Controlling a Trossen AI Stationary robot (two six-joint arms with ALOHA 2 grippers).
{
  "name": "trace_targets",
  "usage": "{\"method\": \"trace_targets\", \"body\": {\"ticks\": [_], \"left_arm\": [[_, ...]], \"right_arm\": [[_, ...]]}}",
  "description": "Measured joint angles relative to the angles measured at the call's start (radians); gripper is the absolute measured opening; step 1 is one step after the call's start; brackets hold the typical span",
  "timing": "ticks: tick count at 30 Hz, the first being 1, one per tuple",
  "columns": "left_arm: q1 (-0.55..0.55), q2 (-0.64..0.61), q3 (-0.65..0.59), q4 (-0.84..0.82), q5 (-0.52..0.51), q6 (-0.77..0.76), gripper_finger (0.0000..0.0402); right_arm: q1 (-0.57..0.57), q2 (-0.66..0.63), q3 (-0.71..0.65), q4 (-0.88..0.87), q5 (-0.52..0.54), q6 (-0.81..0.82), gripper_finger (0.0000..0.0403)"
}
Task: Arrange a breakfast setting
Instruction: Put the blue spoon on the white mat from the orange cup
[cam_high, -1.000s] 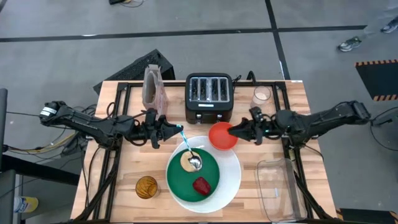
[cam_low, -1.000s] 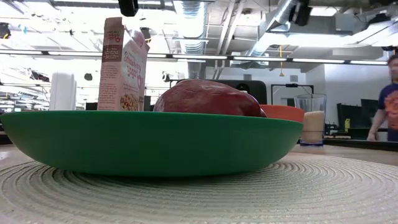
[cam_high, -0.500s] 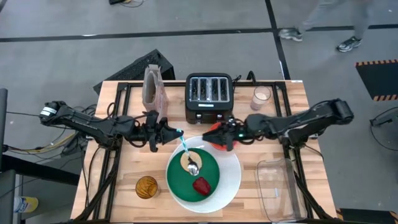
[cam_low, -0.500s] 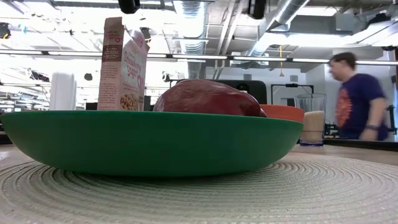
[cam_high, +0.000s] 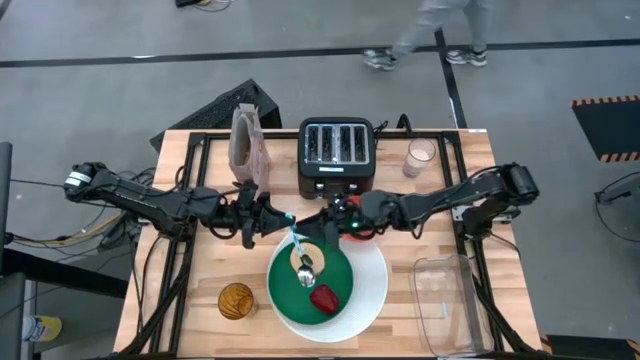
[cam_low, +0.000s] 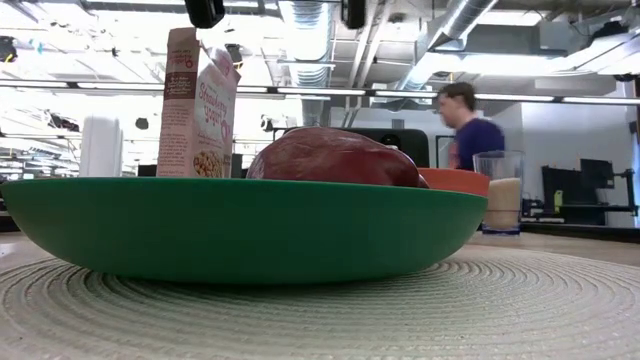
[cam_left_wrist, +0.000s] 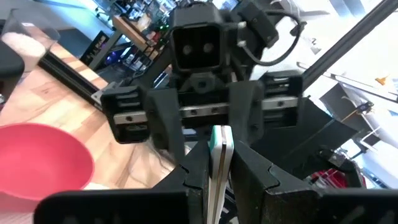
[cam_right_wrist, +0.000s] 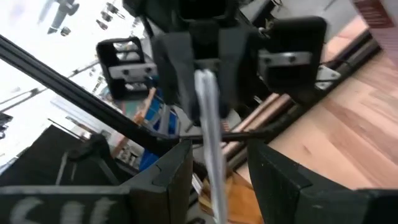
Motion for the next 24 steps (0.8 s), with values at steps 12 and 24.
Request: {"method": "trace_targets", "body": {"ticks": [12, 24], "left_arm": [[0.000, 0.000, 0.000, -0.014, 0.009, -0.002, 0.0030], [0.001, 0.000, 0.000, -0.045, 0.016, -0.006, 0.0030]], "right_arm": [[0.013, 0.066, 0.066, -0.057, -0.008, 0.000, 0.0165], [0.014, 0.064, 0.068, -0.074, 0.004, -0.007, 0.0033]]}}
